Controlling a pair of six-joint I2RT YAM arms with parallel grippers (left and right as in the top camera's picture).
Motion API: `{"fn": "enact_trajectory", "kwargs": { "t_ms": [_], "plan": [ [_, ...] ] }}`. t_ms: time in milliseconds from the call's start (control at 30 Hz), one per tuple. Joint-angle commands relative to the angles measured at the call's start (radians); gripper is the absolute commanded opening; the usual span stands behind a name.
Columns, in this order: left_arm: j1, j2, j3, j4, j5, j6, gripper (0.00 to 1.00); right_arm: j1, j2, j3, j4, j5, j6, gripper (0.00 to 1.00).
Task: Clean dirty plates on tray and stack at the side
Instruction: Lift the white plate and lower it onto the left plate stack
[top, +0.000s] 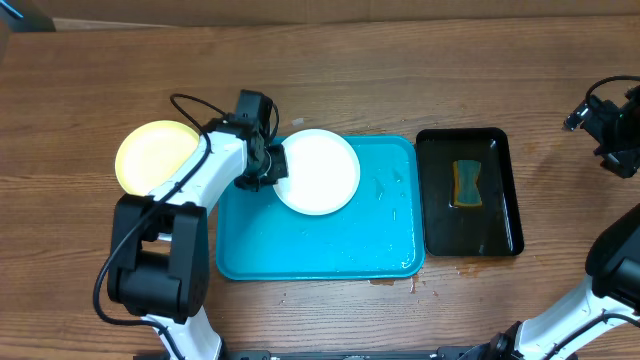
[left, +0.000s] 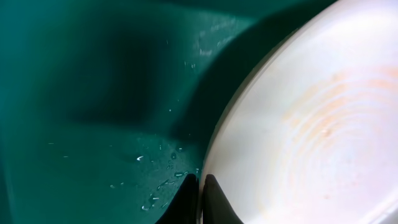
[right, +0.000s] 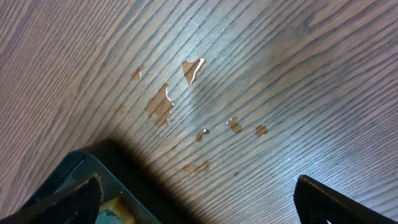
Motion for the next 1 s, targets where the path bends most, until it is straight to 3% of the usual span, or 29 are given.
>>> {"fn": "enact_trajectory", "kwargs": {
  "t_ms": [0, 233, 600, 967],
  "plan": [
    [0.052, -0.092, 0.100, -0.033, -0.049, 0.008, 0.04, 0.001, -0.024, 0.011, 0.007, -0.002, 0.004, 1.00],
    [0.265, -0.186, 0.140, -0.113, -0.074, -0.039, 0.04, 0.001, -0.024, 0.011, 0.007, -0.002, 0.004, 1.00],
    [0.642, -0.166, 0.126, -0.212, -0.132, -0.047, 0.04, 0.001, -0.024, 0.011, 0.007, -0.002, 0.004, 1.00],
    [0.715, -0.161, 0.073, -0.130, -0.135, -0.047, 0.04, 0.001, -0.024, 0.011, 0.007, -0.002, 0.004, 1.00]
  ]
}}
